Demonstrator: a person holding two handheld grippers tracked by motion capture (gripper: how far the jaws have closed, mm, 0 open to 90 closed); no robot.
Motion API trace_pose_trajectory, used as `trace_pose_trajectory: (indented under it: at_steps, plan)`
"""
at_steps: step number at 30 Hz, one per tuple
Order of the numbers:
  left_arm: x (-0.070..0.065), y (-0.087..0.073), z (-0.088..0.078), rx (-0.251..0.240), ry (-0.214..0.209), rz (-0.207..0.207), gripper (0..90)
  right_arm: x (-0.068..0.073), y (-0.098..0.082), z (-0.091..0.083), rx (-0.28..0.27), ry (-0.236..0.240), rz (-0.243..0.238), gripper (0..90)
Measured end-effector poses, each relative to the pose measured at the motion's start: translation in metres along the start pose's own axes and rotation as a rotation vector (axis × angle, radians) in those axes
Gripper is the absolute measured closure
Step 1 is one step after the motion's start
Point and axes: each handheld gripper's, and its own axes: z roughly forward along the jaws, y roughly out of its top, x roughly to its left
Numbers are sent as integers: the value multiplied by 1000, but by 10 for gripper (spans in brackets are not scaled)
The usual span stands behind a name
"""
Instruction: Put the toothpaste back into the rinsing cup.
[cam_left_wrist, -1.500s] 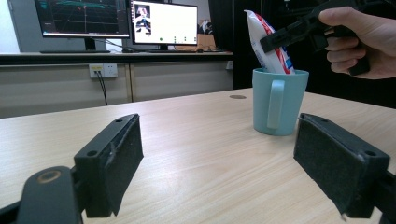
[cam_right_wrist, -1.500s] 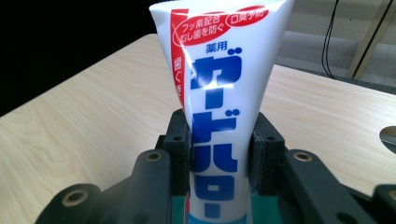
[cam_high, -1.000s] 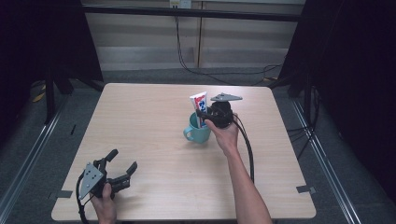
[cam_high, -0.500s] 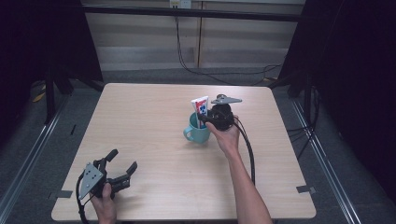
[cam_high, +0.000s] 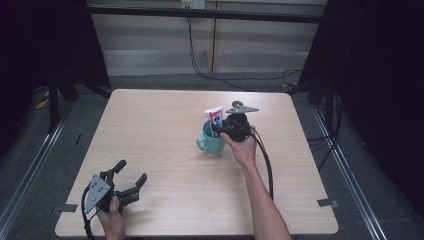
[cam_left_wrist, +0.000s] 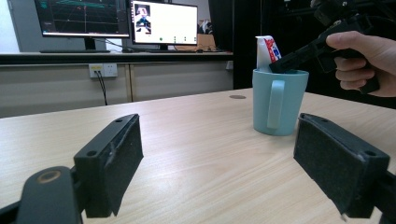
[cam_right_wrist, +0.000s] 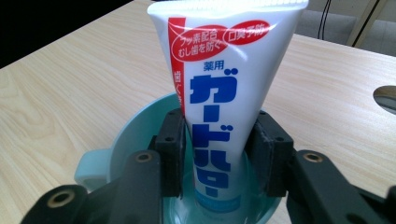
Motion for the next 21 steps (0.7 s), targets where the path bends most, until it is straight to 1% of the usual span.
trace_pose_trajectory:
  at_steps: [1,2,3,4,5,6,7,8,9,10,11,12,13,14,15,16,17,19,21]
  plan:
    - [0,0,0,0,0,0,155,-1,1,-2,-22,8,17,527]
    - [0,0,0,0,0,0,155,-1,1,-3,-29,13,28,503]
    - [0,0,0,0,0,0,155,-1,3,-3,-31,17,21,472]
    - [0,0,0,0,0,0,155,-1,4,-3,-26,9,3,452]
    - [0,0,0,1,-1,0,155,-1,5,-4,-30,3,2,416]
    - [0,0,0,1,-1,0,155,-1,5,-5,-37,15,15,380]
    - [0,0,0,0,0,0,155,-1,6,-5,-31,28,12,365]
    - [0,0,0,0,0,0,155,-1,6,-5,-28,25,2,353]
    - [0,0,0,0,0,0,155,0,6,-6,-33,12,4,335]
    - [0,0,0,0,0,0,155,0,6,-6,-33,12,4,335]
    - [0,0,0,0,0,0,155,-1,5,-7,-47,23,12,324]
    - [0,0,0,1,-1,0,155,-1,4,-10,-77,26,27,279]
    - [0,0,0,1,-1,0,155,-1,4,-10,-77,26,27,279]
    - [0,0,0,1,-1,0,155,-1,4,-11,-87,26,30,255]
    - [0,0,0,2,-1,1,155,0,4,-14,-101,27,28,176]
    - [0,0,0,1,-1,0,155,1,5,-15,-100,26,31,148]
    - [0,0,0,2,-1,1,155,1,5,-16,-106,14,32,135]
    - [0,0,0,1,-1,0,155,2,5,-18,-115,8,34,138]
    - [0,0,0,2,-1,0,155,4,7,-24,-130,-7,43,135]
